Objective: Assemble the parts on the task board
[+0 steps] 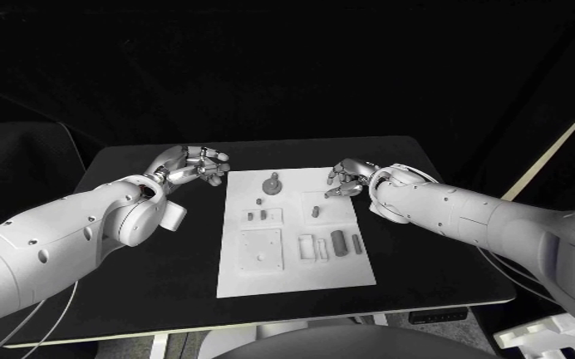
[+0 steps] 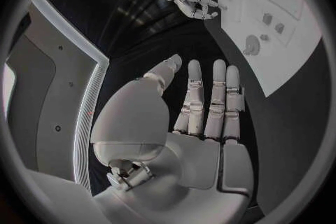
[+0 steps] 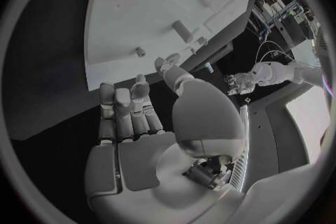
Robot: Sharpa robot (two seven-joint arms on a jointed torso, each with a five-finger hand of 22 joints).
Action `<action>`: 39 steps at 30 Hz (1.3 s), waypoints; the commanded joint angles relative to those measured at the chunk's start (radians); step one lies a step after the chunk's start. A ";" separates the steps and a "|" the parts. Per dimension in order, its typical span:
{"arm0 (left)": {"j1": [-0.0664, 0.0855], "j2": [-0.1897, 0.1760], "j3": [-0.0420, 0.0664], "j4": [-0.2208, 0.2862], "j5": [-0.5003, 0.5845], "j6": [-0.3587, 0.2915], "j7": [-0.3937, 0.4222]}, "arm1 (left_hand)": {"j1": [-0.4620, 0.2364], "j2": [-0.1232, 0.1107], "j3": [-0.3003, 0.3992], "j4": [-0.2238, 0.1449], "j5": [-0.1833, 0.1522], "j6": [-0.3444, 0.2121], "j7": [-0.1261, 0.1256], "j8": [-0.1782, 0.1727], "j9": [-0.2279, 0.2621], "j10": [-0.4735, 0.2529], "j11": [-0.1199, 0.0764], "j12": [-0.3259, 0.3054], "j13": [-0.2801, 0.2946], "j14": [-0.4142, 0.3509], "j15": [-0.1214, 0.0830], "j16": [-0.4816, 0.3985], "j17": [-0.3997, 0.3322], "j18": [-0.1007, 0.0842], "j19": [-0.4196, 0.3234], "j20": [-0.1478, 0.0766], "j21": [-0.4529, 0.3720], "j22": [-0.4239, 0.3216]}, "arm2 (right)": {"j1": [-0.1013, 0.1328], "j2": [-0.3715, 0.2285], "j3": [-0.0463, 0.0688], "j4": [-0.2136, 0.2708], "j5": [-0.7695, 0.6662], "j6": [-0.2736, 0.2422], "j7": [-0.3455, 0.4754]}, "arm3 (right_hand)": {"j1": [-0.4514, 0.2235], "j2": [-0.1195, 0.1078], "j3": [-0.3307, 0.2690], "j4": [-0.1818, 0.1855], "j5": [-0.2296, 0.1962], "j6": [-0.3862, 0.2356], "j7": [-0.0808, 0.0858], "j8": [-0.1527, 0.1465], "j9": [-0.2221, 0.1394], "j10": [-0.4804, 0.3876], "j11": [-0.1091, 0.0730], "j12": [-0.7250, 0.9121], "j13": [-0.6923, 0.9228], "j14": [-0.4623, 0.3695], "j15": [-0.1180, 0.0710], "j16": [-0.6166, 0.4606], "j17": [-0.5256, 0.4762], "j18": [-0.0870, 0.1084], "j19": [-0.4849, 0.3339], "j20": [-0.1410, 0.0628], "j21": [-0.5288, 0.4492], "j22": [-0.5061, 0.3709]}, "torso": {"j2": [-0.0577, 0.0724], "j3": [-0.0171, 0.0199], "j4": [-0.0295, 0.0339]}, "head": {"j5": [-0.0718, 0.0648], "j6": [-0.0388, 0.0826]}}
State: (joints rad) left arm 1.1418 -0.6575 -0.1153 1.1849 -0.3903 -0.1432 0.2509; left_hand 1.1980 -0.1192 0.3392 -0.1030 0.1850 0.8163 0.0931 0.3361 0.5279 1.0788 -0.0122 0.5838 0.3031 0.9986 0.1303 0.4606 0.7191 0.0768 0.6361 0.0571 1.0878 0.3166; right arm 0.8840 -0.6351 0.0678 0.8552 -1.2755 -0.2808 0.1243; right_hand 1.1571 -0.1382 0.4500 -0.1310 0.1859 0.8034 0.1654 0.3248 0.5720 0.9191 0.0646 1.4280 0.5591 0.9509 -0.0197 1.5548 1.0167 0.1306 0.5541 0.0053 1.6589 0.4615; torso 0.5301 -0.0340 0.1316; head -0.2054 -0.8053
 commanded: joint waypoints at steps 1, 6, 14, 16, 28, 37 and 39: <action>0.000 0.001 0.001 0.002 0.010 0.013 0.009 | -0.012 0.001 -0.001 0.006 0.002 0.068 0.067 -0.003 -0.001 -0.190 0.165 -0.005 -0.001 -0.006 -0.001 -0.006 -0.001 -0.004 -0.010 0.000 -0.006 0.001 | -0.001 0.005 0.000 -0.009 -0.014 -0.005 -0.002 | -0.003 -0.010 -0.005 -0.001 -0.005 -0.005 0.001 -0.006 -0.001 0.007 0.000 0.003 -0.001 0.004 -0.002 0.006 0.000 0.014 0.004 0.000 0.120 0.001 | 0.002 0.0001 0.0011 | 0.000 -0.003; 0.000 0.001 0.001 0.001 0.010 0.012 0.007 | -0.013 0.002 -0.001 0.006 0.002 0.068 0.067 -0.003 -0.001 -0.190 0.165 -0.006 -0.001 -0.005 -0.001 -0.007 -0.001 -0.004 -0.010 0.000 -0.006 0.001 | -0.005 0.012 0.000 -0.024 -0.014 -0.005 -0.004 | -0.003 -0.009 -0.005 0.000 -0.005 -0.006 0.001 -0.006 -0.001 0.008 0.000 0.003 -0.001 0.004 -0.002 0.006 -0.001 0.014 0.004 0.000 0.120 0.001 | 0.003 -0.0006 0.0001 | 0.001 -0.004; 0.000 0.000 0.001 0.002 0.010 0.013 0.005 | -0.014 0.004 -0.001 0.008 0.002 0.067 0.067 -0.003 -0.002 -0.191 0.166 -0.007 -0.001 -0.005 -0.001 -0.008 -0.002 -0.004 -0.010 0.000 -0.006 0.001 | -0.012 0.022 -0.001 -0.033 -0.014 0.001 -0.007 | -0.003 -0.006 -0.006 0.001 -0.004 -0.006 0.001 -0.007 -0.002 0.008 -0.001 0.003 -0.001 0.004 -0.002 0.006 -0.001 0.014 0.005 0.000 0.120 0.001 | 0.005 -0.0006 0.0011 | 0.008 -0.008; 0.000 -0.001 0.001 0.002 0.010 0.013 0.005 | -0.014 0.004 -0.001 0.008 0.002 0.067 0.067 -0.003 -0.002 -0.191 0.166 -0.007 -0.001 -0.005 -0.001 -0.008 -0.002 -0.004 -0.010 0.000 -0.006 0.001 | -0.016 0.024 -0.001 -0.034 -0.014 0.001 -0.007 | -0.002 -0.005 -0.005 0.001 -0.004 -0.006 0.001 -0.006 -0.002 0.008 -0.001 0.003 -0.002 0.005 -0.002 0.006 -0.001 0.014 0.005 0.000 0.120 0.001 | 0.005 -0.0007 0.0002 | 0.010 -0.009; 0.000 -0.003 0.001 0.004 0.010 0.012 0.004 | -0.015 0.006 -0.001 0.009 0.002 0.065 0.067 -0.004 -0.002 -0.191 0.166 -0.009 -0.001 -0.004 -0.001 -0.010 -0.002 -0.004 -0.011 0.000 -0.006 0.002 | -0.023 0.040 -0.002 -0.046 -0.014 0.004 -0.009 | -0.002 -0.002 -0.005 0.002 -0.004 -0.006 0.000 -0.006 -0.001 0.009 -0.001 0.003 -0.002 0.005 -0.002 0.006 -0.001 0.014 0.006 0.000 0.120 0.001 | 0.008 -0.0005 -0.0003 | 0.015 -0.015; 0.000 -0.002 0.001 0.007 0.010 0.011 0.004 | -0.016 0.007 -0.001 0.009 0.002 0.065 0.068 -0.004 -0.002 -0.192 0.166 -0.010 -0.001 -0.004 -0.001 -0.011 -0.003 -0.004 -0.011 0.000 -0.006 0.002 | -0.025 0.045 -0.003 -0.052 -0.014 0.006 -0.010 | -0.001 0.004 -0.004 0.004 -0.003 -0.004 0.000 -0.004 -0.001 0.010 -0.001 0.003 -0.002 0.006 -0.003 0.006 -0.001 0.014 0.007 0.000 0.120 0.001 | 0.010 -0.0002 -0.0007 | 0.018 -0.023; 0.000 -0.001 0.001 0.006 0.010 0.012 0.003 | -0.016 0.007 -0.001 0.009 0.002 0.065 0.068 -0.004 -0.002 -0.192 0.166 -0.010 -0.001 -0.003 -0.001 -0.011 -0.003 -0.004 -0.011 0.000 -0.006 0.002 | -0.025 0.049 -0.003 -0.056 -0.014 0.006 -0.009 | 0.000 0.005 -0.004 0.005 -0.003 -0.003 0.000 -0.004 -0.001 0.010 -0.001 0.003 -0.002 0.006 -0.003 0.006 -0.001 0.014 0.007 0.000 0.120 0.001 | 0.010 -0.0001 -0.0010 | 0.019 -0.024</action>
State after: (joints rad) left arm 1.1415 -0.6603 -0.1152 1.1887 -0.3889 -0.1411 0.2488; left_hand 1.1907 -0.1118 0.3389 -0.0980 0.1850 0.8111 0.0985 0.3361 0.5276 1.0786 -0.0121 0.5798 0.3032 0.9987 0.1303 0.4561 0.7182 0.0694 0.6289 0.0570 1.0878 0.3167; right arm 0.8592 -0.5898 0.0653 0.8005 -1.2765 -0.2822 0.1146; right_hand 1.1571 -0.1382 0.4500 -0.1310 0.1859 0.8047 0.1639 0.3249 0.5721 0.9228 0.0610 1.4280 0.5581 0.9529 -0.0212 1.5548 1.0164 0.1306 0.5541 0.0053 1.6589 0.4611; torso 0.5395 -0.0340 0.1308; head -0.1872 -0.8270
